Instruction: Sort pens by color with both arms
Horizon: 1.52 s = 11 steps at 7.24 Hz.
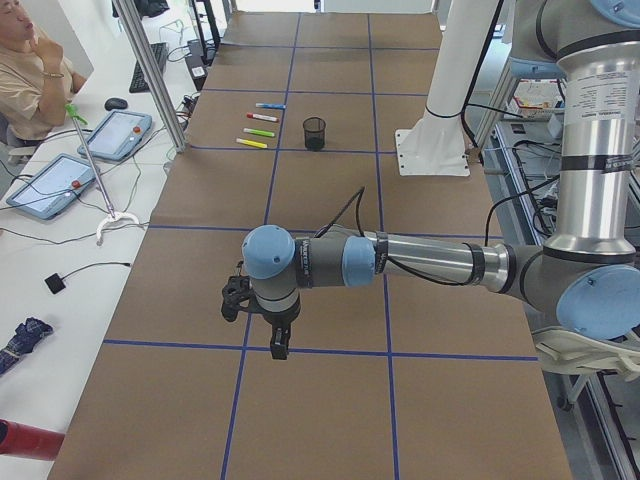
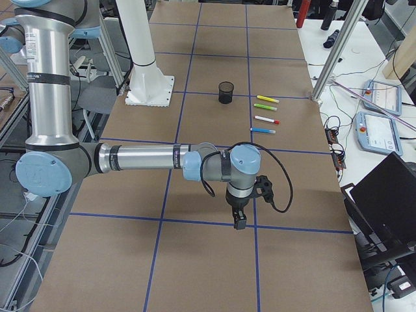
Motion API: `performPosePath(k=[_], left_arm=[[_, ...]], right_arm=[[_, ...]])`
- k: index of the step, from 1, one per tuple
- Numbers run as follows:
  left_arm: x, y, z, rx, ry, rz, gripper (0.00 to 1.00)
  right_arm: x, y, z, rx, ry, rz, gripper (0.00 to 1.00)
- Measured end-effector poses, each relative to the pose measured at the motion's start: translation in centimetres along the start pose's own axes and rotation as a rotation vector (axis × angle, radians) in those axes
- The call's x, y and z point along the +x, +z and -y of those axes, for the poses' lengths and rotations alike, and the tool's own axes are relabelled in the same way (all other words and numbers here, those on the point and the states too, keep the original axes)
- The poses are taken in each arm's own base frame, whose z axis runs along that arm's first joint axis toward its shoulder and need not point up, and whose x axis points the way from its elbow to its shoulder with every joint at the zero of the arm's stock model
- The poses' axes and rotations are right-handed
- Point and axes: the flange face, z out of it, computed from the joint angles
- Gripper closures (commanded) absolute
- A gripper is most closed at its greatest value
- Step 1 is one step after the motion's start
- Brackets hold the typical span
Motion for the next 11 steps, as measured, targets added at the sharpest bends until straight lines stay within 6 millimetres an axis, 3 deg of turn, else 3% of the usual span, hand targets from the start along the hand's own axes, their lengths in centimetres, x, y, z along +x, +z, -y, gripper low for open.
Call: performPosePath(k=[11], left_arm=[[0.75, -0.44, 0.04, 0.051, 0.057, -0.024, 0.0]], right_arm=[[-0.77, -0.86, 0.04, 0.018, 0.034, 0.0, 0.0]])
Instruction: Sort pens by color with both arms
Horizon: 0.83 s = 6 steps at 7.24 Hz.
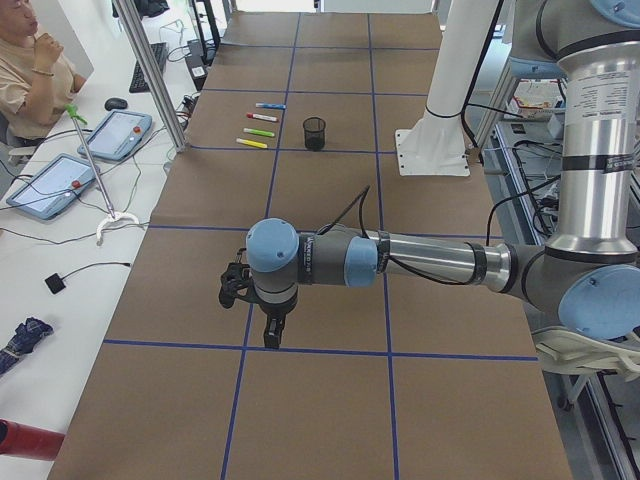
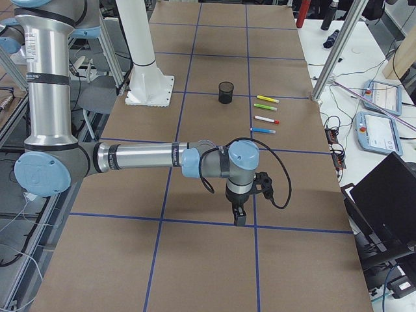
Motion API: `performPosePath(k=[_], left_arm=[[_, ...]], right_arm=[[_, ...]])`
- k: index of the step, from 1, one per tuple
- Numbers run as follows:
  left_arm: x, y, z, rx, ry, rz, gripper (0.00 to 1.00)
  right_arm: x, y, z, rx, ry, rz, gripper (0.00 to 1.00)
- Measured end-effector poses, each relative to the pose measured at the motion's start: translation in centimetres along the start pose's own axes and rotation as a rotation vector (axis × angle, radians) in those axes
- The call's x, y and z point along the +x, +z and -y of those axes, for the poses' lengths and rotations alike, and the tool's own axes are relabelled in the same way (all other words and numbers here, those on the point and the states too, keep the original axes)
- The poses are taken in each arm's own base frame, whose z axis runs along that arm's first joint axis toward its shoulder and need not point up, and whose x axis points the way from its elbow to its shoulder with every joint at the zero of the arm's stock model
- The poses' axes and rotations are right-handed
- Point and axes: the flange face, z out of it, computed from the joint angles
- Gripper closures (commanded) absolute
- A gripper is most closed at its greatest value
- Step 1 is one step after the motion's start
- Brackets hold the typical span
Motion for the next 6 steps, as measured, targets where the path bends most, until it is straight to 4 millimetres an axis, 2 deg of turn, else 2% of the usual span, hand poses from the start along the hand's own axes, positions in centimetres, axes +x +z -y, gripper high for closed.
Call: performPosePath(k=[6], left_arm=[[-0.2, 0.3, -0.8, -0.007, -0.008, 0.002, 0.0]], right_arm=[[-1.1, -1.4, 0.7, 0.029, -0.012, 0.001, 0.0]])
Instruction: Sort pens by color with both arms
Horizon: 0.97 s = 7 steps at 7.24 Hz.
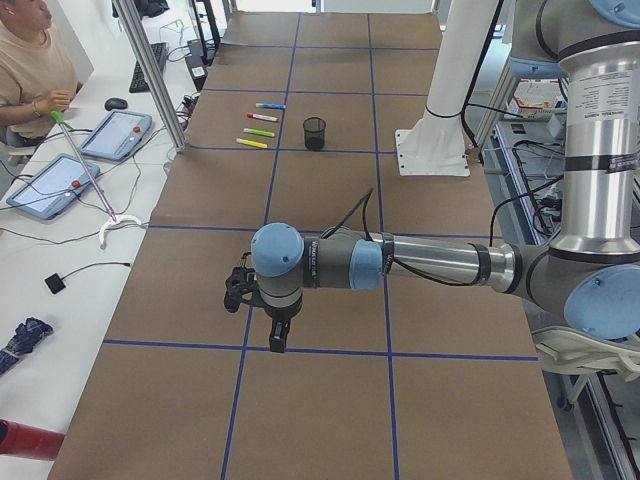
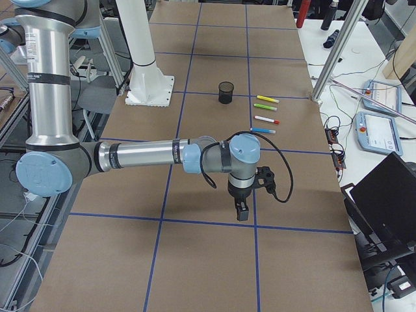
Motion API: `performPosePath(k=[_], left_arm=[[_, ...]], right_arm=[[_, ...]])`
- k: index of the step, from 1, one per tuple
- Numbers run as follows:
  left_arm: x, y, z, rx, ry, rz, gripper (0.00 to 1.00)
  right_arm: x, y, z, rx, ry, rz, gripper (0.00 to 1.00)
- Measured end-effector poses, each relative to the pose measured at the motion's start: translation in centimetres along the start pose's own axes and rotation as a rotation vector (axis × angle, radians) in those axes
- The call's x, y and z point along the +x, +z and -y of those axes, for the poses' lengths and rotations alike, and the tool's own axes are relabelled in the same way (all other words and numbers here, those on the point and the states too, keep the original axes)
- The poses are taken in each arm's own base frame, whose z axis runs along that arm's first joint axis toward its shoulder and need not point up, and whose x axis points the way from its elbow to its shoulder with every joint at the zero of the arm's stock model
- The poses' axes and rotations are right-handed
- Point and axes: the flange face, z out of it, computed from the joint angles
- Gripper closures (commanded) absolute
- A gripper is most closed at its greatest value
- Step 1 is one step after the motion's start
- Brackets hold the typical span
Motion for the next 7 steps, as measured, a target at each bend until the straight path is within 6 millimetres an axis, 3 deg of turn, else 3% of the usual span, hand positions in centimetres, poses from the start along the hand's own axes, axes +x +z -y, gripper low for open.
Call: performPosePath(k=[7], left_arm=[[0.38, -0.37, 0.04, 0.007, 0.008, 0.004, 0.0]], right_arm=[[-0.51, -0.14, 0.23, 0.003, -0.016, 0.001, 0.0]])
